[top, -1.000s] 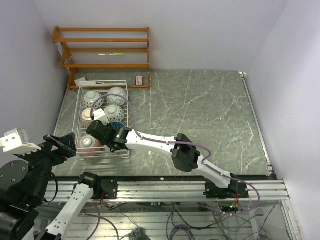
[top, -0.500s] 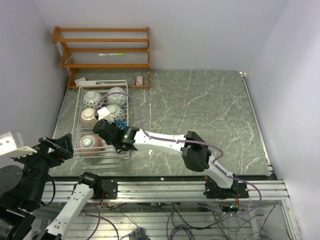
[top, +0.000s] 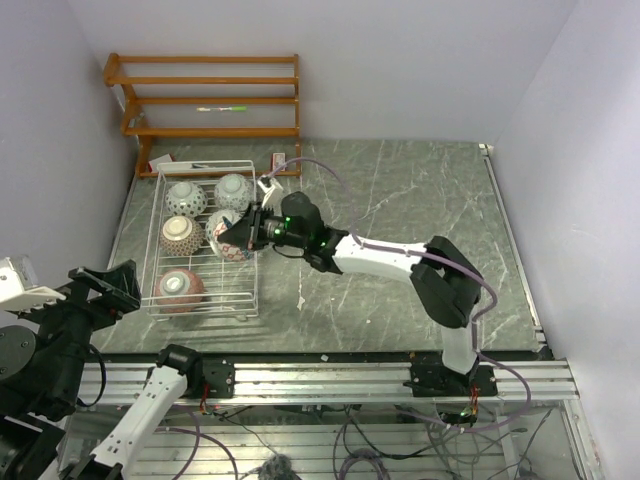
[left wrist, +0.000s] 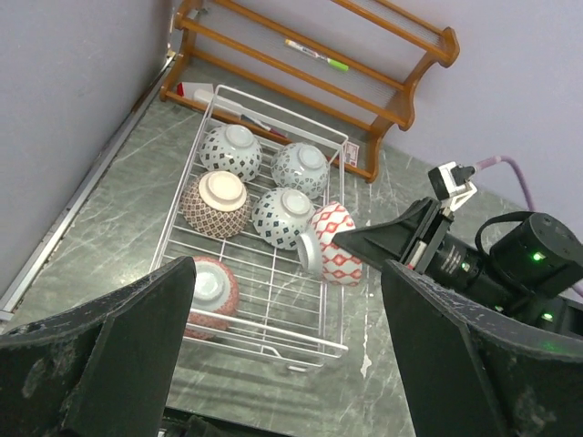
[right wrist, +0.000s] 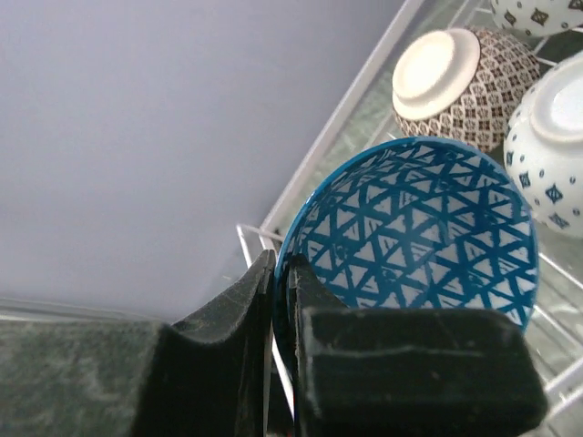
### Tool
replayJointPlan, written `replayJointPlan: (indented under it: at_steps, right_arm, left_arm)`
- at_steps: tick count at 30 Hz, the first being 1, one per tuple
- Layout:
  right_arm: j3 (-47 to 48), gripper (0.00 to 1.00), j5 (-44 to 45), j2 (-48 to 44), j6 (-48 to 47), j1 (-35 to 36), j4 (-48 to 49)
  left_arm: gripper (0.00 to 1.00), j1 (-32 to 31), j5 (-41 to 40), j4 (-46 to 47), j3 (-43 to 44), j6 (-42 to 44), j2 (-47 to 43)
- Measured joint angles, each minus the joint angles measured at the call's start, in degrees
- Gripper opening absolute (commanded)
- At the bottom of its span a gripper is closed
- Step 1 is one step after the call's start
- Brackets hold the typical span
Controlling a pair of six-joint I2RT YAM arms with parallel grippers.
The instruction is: Load the bowls into the dish rack
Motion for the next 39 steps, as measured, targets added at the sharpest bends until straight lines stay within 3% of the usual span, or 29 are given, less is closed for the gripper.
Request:
replayJointPlan:
  at_steps: [6,10,18,27,36,39]
  right_arm:
    - [-2.69,0.05,-13.25,10.84,19.67,-5.49,24.0]
    - [-2.67,0.06,-18.34,17.27,29.31,-4.94,32.83]
    - [-1.18,0.08,-21.73,19.76,38.95,-3.58,41.29]
    - [2.23,0.1,-21.86,28.92,48.65,-3.56,51.23]
    - [1.07,0.3,-20.52,28.41,49.16,-3.58,51.41]
    - [-0.22,0.31,-20.24,27.61,48.57,-3.5,50.97]
  left_arm:
    - [0.93,-0.02,-0.94,-0.39,1.16,0.39,1.03]
    - [0.93,0.0,-1.46,-0.46,1.51,0.66,1.57]
    - [0.93,-0.02,-1.73,-0.39,1.33,0.87,2.29]
    - [0.93,-0.02,-1.73,-0.13,0.79,0.9,2.34]
    - [0.93,-0.02,-1.75,-0.13,0.79,1.03,2.36]
    - [0.93,-0.02,-1.77,-0.13,0.79,1.03,2.38]
